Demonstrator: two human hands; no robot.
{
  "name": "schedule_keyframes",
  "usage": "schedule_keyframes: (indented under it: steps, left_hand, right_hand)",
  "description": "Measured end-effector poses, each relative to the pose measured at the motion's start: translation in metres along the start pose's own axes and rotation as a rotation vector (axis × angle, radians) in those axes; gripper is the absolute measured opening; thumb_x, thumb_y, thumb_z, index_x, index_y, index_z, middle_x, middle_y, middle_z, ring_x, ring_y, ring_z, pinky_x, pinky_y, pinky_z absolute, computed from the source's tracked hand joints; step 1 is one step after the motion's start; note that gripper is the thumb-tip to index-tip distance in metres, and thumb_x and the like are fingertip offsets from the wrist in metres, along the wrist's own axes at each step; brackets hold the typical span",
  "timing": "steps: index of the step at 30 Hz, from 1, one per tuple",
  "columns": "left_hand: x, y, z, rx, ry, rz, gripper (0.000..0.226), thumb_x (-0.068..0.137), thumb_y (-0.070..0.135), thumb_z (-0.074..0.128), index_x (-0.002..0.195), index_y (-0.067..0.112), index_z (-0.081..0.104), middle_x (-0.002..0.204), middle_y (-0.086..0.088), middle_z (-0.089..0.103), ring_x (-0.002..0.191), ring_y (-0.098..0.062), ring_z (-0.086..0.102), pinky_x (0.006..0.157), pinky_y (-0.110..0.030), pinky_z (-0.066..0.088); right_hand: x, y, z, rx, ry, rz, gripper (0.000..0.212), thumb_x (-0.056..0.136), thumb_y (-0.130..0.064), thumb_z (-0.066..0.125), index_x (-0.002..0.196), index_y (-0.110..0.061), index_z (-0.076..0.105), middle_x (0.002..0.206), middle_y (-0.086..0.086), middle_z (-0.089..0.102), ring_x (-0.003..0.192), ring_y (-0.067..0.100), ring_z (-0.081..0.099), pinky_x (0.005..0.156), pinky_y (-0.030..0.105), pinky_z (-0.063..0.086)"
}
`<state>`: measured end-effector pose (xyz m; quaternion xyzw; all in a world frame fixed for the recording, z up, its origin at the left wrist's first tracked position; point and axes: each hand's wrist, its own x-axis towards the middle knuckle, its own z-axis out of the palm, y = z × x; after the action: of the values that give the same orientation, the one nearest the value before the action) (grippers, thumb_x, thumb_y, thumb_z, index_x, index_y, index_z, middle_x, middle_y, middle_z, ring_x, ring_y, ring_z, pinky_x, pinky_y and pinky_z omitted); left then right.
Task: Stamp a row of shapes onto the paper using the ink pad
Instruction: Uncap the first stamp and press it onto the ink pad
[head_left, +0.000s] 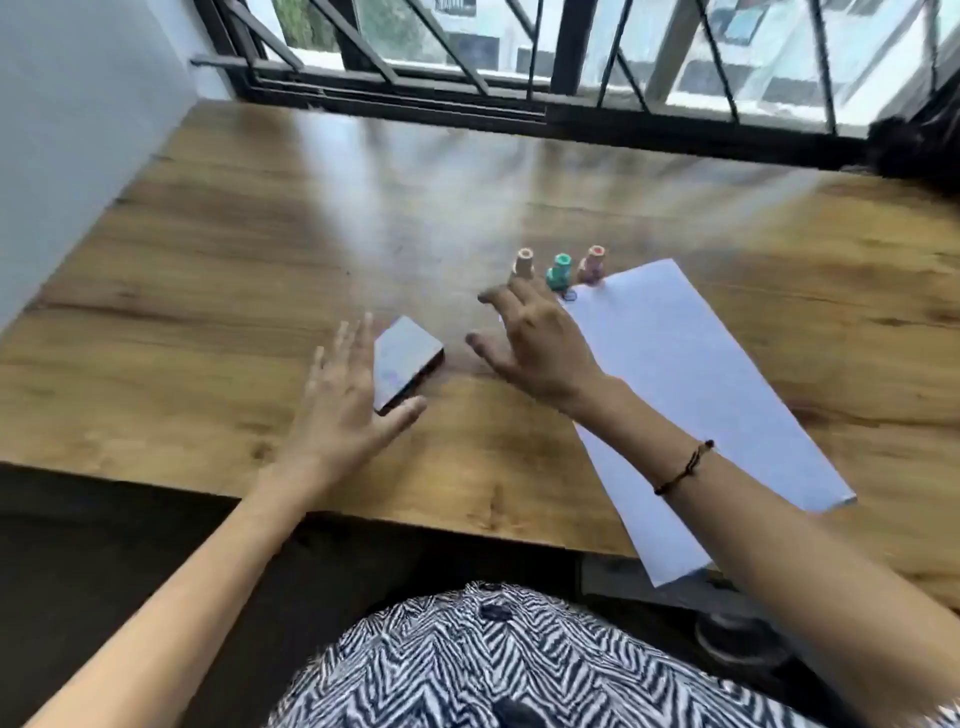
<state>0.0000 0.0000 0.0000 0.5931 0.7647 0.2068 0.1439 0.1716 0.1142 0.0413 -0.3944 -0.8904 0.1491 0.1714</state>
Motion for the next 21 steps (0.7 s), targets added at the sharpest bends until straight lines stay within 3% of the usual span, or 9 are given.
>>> schedule_keyframes:
  steps: [4,6,10,15,18,21]
  left_hand:
    - [-0.039,-0.009,0.006,-0.083,0.171,-0.101,0.102,0.071,0.027,0.071,0.142,0.010,0.000,0.141,-0.018,0.039,0.128,-0.038,0.034,0.111,-0.051,0.026]
    - [-0.040,-0.009,0.011,-0.146,0.251,-0.111,0.100,0.070,0.013,0.070,0.142,0.006,0.002,0.133,-0.019,0.045,0.119,-0.039,0.040,0.104,-0.051,0.035]
    - [-0.035,-0.007,0.016,-0.179,0.354,-0.163,0.096,0.069,0.006,0.065,0.141,0.003,0.002,0.128,-0.018,0.048,0.113,-0.039,0.038,0.104,-0.047,0.035]
    - [-0.034,-0.006,0.021,-0.237,0.384,-0.225,0.099,0.070,0.016,0.069,0.141,0.005,0.000,0.126,-0.016,0.048,0.112,-0.035,0.036,0.103,-0.042,0.034]
    - [-0.034,-0.008,0.021,-0.247,0.381,-0.250,0.104,0.069,0.024,0.069,0.142,0.010,-0.004,0.127,-0.012,0.048,0.115,-0.030,0.033,0.100,-0.028,0.027]
    - [-0.031,-0.010,0.018,-0.251,0.348,-0.248,0.105,0.069,0.025,0.067,0.142,0.014,-0.008,0.127,-0.008,0.046,0.116,-0.026,0.030,0.098,-0.021,0.021]
  right_hand:
    - [-0.006,-0.053,0.038,-0.063,-0.193,-0.015,0.074,0.074,-0.061,0.058,0.122,-0.007,0.045,0.121,0.014,0.052,0.113,0.033,0.045,0.088,0.044,0.044]
    - [-0.003,-0.065,0.052,-0.159,-0.208,-0.035,0.082,0.071,-0.066,0.058,0.124,-0.007,0.039,0.125,0.017,0.047,0.112,0.034,0.044,0.085,0.044,0.043]
    - [0.010,-0.074,0.058,-0.201,-0.218,-0.009,0.079,0.071,-0.061,0.061,0.121,-0.004,0.039,0.119,0.020,0.050,0.110,0.035,0.044,0.086,0.042,0.041]
    - [0.019,-0.078,0.056,-0.265,-0.201,-0.069,0.068,0.071,-0.058,0.056,0.108,-0.003,0.045,0.108,0.022,0.058,0.100,0.037,0.052,0.079,0.040,0.042]
    - [0.030,-0.074,0.039,-0.065,-0.285,0.029,0.063,0.068,-0.062,0.056,0.092,-0.004,0.049,0.099,0.021,0.064,0.090,0.032,0.056,0.068,0.037,0.040]
    - [0.054,-0.059,0.011,0.287,-0.457,0.187,0.051,0.074,-0.049,0.063,0.084,0.001,0.061,0.083,0.022,0.065,0.076,0.023,0.055,0.065,0.033,0.041]
